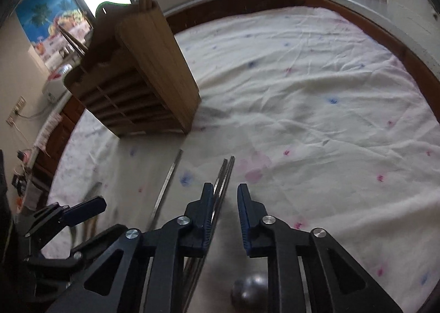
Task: Organize utensils
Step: 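Withdraw the left tool and reach toward the next chopstick, then lower the left tool and close it on a thin metal chopstick, then lift the metal chopstick and carry it over the wooden holder, then lower the chopstick into the holder and open the left tool, then withdraw the left tool toward a wooden chopstick on the cloth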
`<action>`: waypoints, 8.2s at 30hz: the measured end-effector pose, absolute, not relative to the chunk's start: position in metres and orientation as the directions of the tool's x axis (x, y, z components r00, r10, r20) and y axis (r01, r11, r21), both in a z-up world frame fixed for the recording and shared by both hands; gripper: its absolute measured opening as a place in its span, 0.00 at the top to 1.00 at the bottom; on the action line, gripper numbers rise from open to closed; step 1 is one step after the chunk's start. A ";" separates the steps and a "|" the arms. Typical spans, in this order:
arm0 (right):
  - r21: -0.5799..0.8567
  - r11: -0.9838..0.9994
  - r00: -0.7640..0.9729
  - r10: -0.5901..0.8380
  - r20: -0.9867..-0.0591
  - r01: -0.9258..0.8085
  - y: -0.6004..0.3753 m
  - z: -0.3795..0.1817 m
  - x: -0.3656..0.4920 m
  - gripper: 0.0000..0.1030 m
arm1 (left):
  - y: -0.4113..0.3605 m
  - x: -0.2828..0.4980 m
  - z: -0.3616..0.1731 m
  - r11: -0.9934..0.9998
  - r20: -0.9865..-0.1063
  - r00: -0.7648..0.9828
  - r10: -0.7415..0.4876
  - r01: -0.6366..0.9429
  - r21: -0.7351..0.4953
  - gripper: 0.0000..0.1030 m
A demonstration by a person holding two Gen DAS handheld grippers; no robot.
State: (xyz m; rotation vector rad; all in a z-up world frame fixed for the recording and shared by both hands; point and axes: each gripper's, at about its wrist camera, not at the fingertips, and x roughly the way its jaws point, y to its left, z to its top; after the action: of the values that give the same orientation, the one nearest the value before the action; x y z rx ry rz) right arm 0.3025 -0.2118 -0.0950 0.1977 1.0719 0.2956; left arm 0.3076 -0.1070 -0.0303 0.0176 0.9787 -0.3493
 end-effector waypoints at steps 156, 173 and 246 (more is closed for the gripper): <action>0.381 0.892 0.839 0.391 -0.378 -0.244 -0.191 0.048 0.357 0.97 | -0.004 0.384 0.015 0.946 -0.323 0.927 -0.192 0.086 -0.313 0.97; 0.392 0.894 0.815 0.387 -0.432 -0.217 -0.191 0.041 0.365 0.96 | 0.012 0.395 0.024 0.948 -0.388 0.894 -0.225 0.108 -0.301 0.96; 0.345 0.918 0.710 0.375 -0.596 -0.196 -0.226 -0.010 0.159 0.43 | 0.003 0.137 0.024 0.963 -0.639 0.727 -0.252 0.122 -0.240 0.49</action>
State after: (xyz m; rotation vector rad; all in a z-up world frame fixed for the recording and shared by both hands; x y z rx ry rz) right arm 0.1593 -0.2259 -0.0105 0.2658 0.7149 0.3209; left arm 0.1366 0.0027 0.0240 -0.1871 0.7290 -0.2072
